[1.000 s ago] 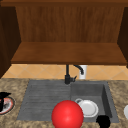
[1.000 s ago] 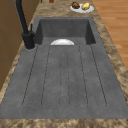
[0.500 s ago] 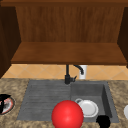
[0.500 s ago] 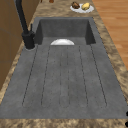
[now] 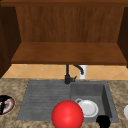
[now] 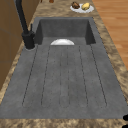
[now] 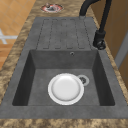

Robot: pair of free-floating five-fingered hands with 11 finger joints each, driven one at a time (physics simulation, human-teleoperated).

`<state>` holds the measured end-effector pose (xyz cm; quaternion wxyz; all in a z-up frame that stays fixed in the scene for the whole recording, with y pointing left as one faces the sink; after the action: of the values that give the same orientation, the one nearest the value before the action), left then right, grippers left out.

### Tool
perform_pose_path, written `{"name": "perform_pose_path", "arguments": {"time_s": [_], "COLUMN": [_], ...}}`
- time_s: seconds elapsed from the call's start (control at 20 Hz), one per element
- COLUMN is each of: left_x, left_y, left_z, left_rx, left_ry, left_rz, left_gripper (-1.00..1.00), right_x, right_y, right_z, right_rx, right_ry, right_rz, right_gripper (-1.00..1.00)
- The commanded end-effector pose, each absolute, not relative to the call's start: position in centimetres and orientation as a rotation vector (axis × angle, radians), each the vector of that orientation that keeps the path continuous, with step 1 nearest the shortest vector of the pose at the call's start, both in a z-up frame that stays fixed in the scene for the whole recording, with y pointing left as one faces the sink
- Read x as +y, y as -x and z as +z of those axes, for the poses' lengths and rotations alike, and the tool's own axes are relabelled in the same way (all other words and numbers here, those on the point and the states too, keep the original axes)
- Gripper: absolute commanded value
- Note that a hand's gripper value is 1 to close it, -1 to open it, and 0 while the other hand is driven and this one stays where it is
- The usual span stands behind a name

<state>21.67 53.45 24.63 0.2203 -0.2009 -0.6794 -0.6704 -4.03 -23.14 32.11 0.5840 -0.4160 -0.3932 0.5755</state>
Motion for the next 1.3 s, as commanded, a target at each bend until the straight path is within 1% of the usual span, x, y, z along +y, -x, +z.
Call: {"name": "perform_pose_path", "arguments": {"time_s": [0.0, 0.25, 0.6, 1.25], "left_x": [53.7, 54.5, 56.1, 56.6], "left_y": [-22.1, -22.7, -24.1, -27.7], "left_z": [24.4, 24.5, 24.4, 25.8], "left_rx": [-1.824, -1.767, -1.737, -1.688], "left_ry": [0.545, 0.638, 0.708, 0.743], "left_rz": [-1.757, -1.723, -1.669, -1.613], "left_gripper": [-1.00, -1.00, -1.00, -1.00], "right_x": [-23.1, -23.1, -23.1, -23.1], "right_y": [4.0, 4.0, 4.0, 4.0], "right_z": [32.1, 32.1, 32.1, 32.1], "right_rx": [-0.918, -0.918, -0.918, -0.918], "right_ry": [0.971, 0.971, 0.971, 0.971], "right_rz": [1.343, 1.343, 1.343, 1.343], "right_gripper": [0.00, 0.00, 0.00, 0.00]}}
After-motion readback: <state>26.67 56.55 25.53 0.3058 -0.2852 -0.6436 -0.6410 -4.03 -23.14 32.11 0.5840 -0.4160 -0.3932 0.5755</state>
